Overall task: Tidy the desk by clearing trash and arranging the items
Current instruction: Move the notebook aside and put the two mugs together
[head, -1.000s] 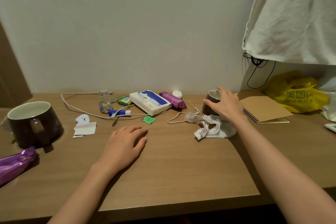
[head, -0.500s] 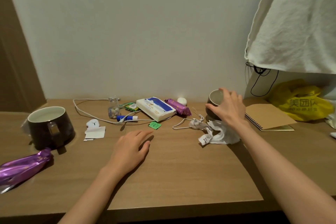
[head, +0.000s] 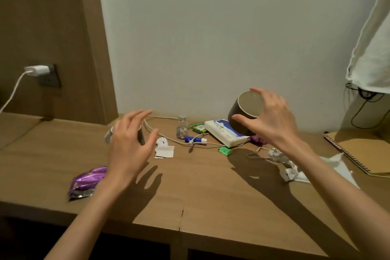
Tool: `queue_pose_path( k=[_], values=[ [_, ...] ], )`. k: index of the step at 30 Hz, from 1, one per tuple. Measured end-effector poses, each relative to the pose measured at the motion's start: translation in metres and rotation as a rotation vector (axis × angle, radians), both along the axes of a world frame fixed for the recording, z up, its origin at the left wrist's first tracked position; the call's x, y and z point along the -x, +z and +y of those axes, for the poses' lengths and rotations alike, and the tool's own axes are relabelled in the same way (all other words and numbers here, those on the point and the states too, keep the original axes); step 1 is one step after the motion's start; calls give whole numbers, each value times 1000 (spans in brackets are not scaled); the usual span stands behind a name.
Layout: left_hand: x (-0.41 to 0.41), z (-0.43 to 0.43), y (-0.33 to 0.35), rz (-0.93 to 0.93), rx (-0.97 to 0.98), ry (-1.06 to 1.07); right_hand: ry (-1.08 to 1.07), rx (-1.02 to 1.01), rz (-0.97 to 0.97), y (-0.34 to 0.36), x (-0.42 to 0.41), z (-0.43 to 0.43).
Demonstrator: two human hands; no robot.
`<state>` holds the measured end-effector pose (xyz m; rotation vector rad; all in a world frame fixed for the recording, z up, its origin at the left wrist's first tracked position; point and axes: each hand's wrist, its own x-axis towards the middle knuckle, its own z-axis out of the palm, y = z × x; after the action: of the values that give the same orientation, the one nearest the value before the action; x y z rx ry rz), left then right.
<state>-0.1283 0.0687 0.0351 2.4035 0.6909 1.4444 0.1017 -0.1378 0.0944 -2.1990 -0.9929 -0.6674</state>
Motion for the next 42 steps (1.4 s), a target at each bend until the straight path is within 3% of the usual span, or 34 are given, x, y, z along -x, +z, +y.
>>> queue_pose_path(
  k=[5, 8, 13, 29, 35, 42],
  values=[
    [36, 48, 5, 162, 245, 86, 165, -19, 13, 7, 37, 45],
    [48, 75, 2, 347, 382, -30, 239, -17, 23, 8, 54, 71],
    [43, 106, -4, 435, 446, -167, 313, -21, 54, 6, 71, 105],
    [10, 137, -19, 429, 491, -296, 315, -11, 72, -9, 71, 124],
    [7, 124, -21, 369, 436, -172, 320, -30, 82, -7, 67, 121],
    [8, 128, 10, 174, 510, -260, 328, -49, 72, 3, 63, 129]
  ],
)
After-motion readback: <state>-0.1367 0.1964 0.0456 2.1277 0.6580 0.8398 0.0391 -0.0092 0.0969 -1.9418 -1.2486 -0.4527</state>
